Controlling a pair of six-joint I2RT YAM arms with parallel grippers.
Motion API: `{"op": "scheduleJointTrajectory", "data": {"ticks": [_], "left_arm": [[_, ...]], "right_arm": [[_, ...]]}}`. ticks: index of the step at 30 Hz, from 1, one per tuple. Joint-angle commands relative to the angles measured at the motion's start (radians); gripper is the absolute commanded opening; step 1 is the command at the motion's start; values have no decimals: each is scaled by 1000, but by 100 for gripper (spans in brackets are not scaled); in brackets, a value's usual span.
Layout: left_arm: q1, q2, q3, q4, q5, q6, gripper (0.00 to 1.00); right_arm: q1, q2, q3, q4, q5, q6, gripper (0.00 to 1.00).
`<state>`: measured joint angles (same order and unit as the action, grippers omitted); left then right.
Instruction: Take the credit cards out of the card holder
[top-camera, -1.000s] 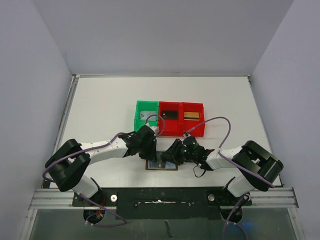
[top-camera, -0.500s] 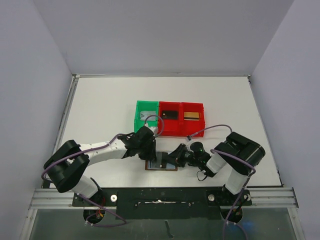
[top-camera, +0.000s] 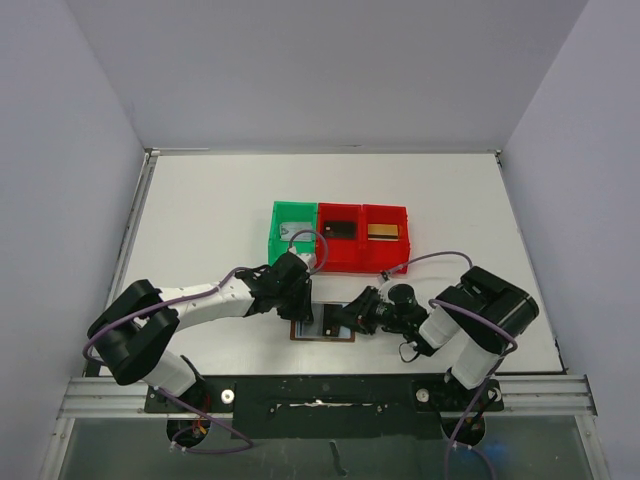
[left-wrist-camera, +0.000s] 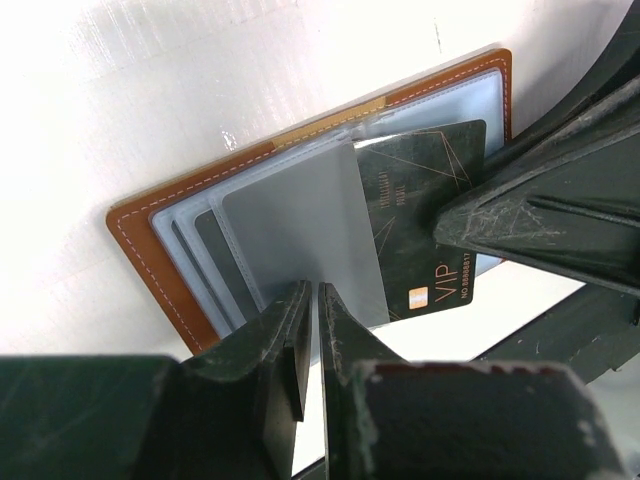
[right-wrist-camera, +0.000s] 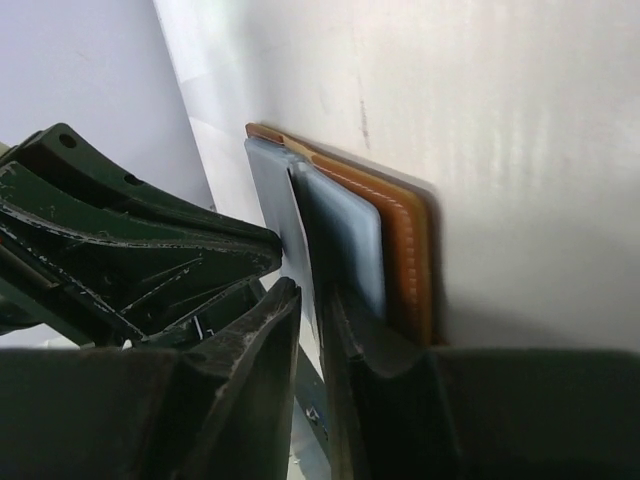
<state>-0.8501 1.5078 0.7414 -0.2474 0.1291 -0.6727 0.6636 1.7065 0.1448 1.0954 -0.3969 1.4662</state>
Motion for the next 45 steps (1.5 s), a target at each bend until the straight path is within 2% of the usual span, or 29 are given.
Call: {"op": "scheduleJointTrajectory", "data": {"ticks": [1, 5, 12, 16, 20, 24, 28, 33, 45], "left_arm": [[-4, 32, -8, -57, -17, 19, 9], [-5, 38, -10, -52, -12, 18, 9], [-4, 30, -11, -60, -17, 19, 9], [-5, 12, -14, -60, -28, 14, 9], [-5, -1, -8, -56, -32, 10, 9], [-5, -18, 5, -52, -36, 9, 10], [-4, -58, 15, -50, -48, 4, 16], [-4, -141, 20, -58, -80, -1, 29], [40, -400, 68, -203, -284, 42, 51]], "right_arm": [[19, -63, 52, -151, 20, -67, 21], [23, -73, 65, -182, 22, -79, 23], [23, -107, 55, -185, 30, -64, 6], [23, -224, 69, -350, 80, -107, 4], [20, -362, 112, -589, 156, -176, 2], [10, -470, 146, -723, 176, -224, 2], [11, -532, 214, -841, 193, -294, 0], [15, -596, 270, -918, 233, -379, 0], [30, -751, 295, -915, 251, -516, 0]]}}
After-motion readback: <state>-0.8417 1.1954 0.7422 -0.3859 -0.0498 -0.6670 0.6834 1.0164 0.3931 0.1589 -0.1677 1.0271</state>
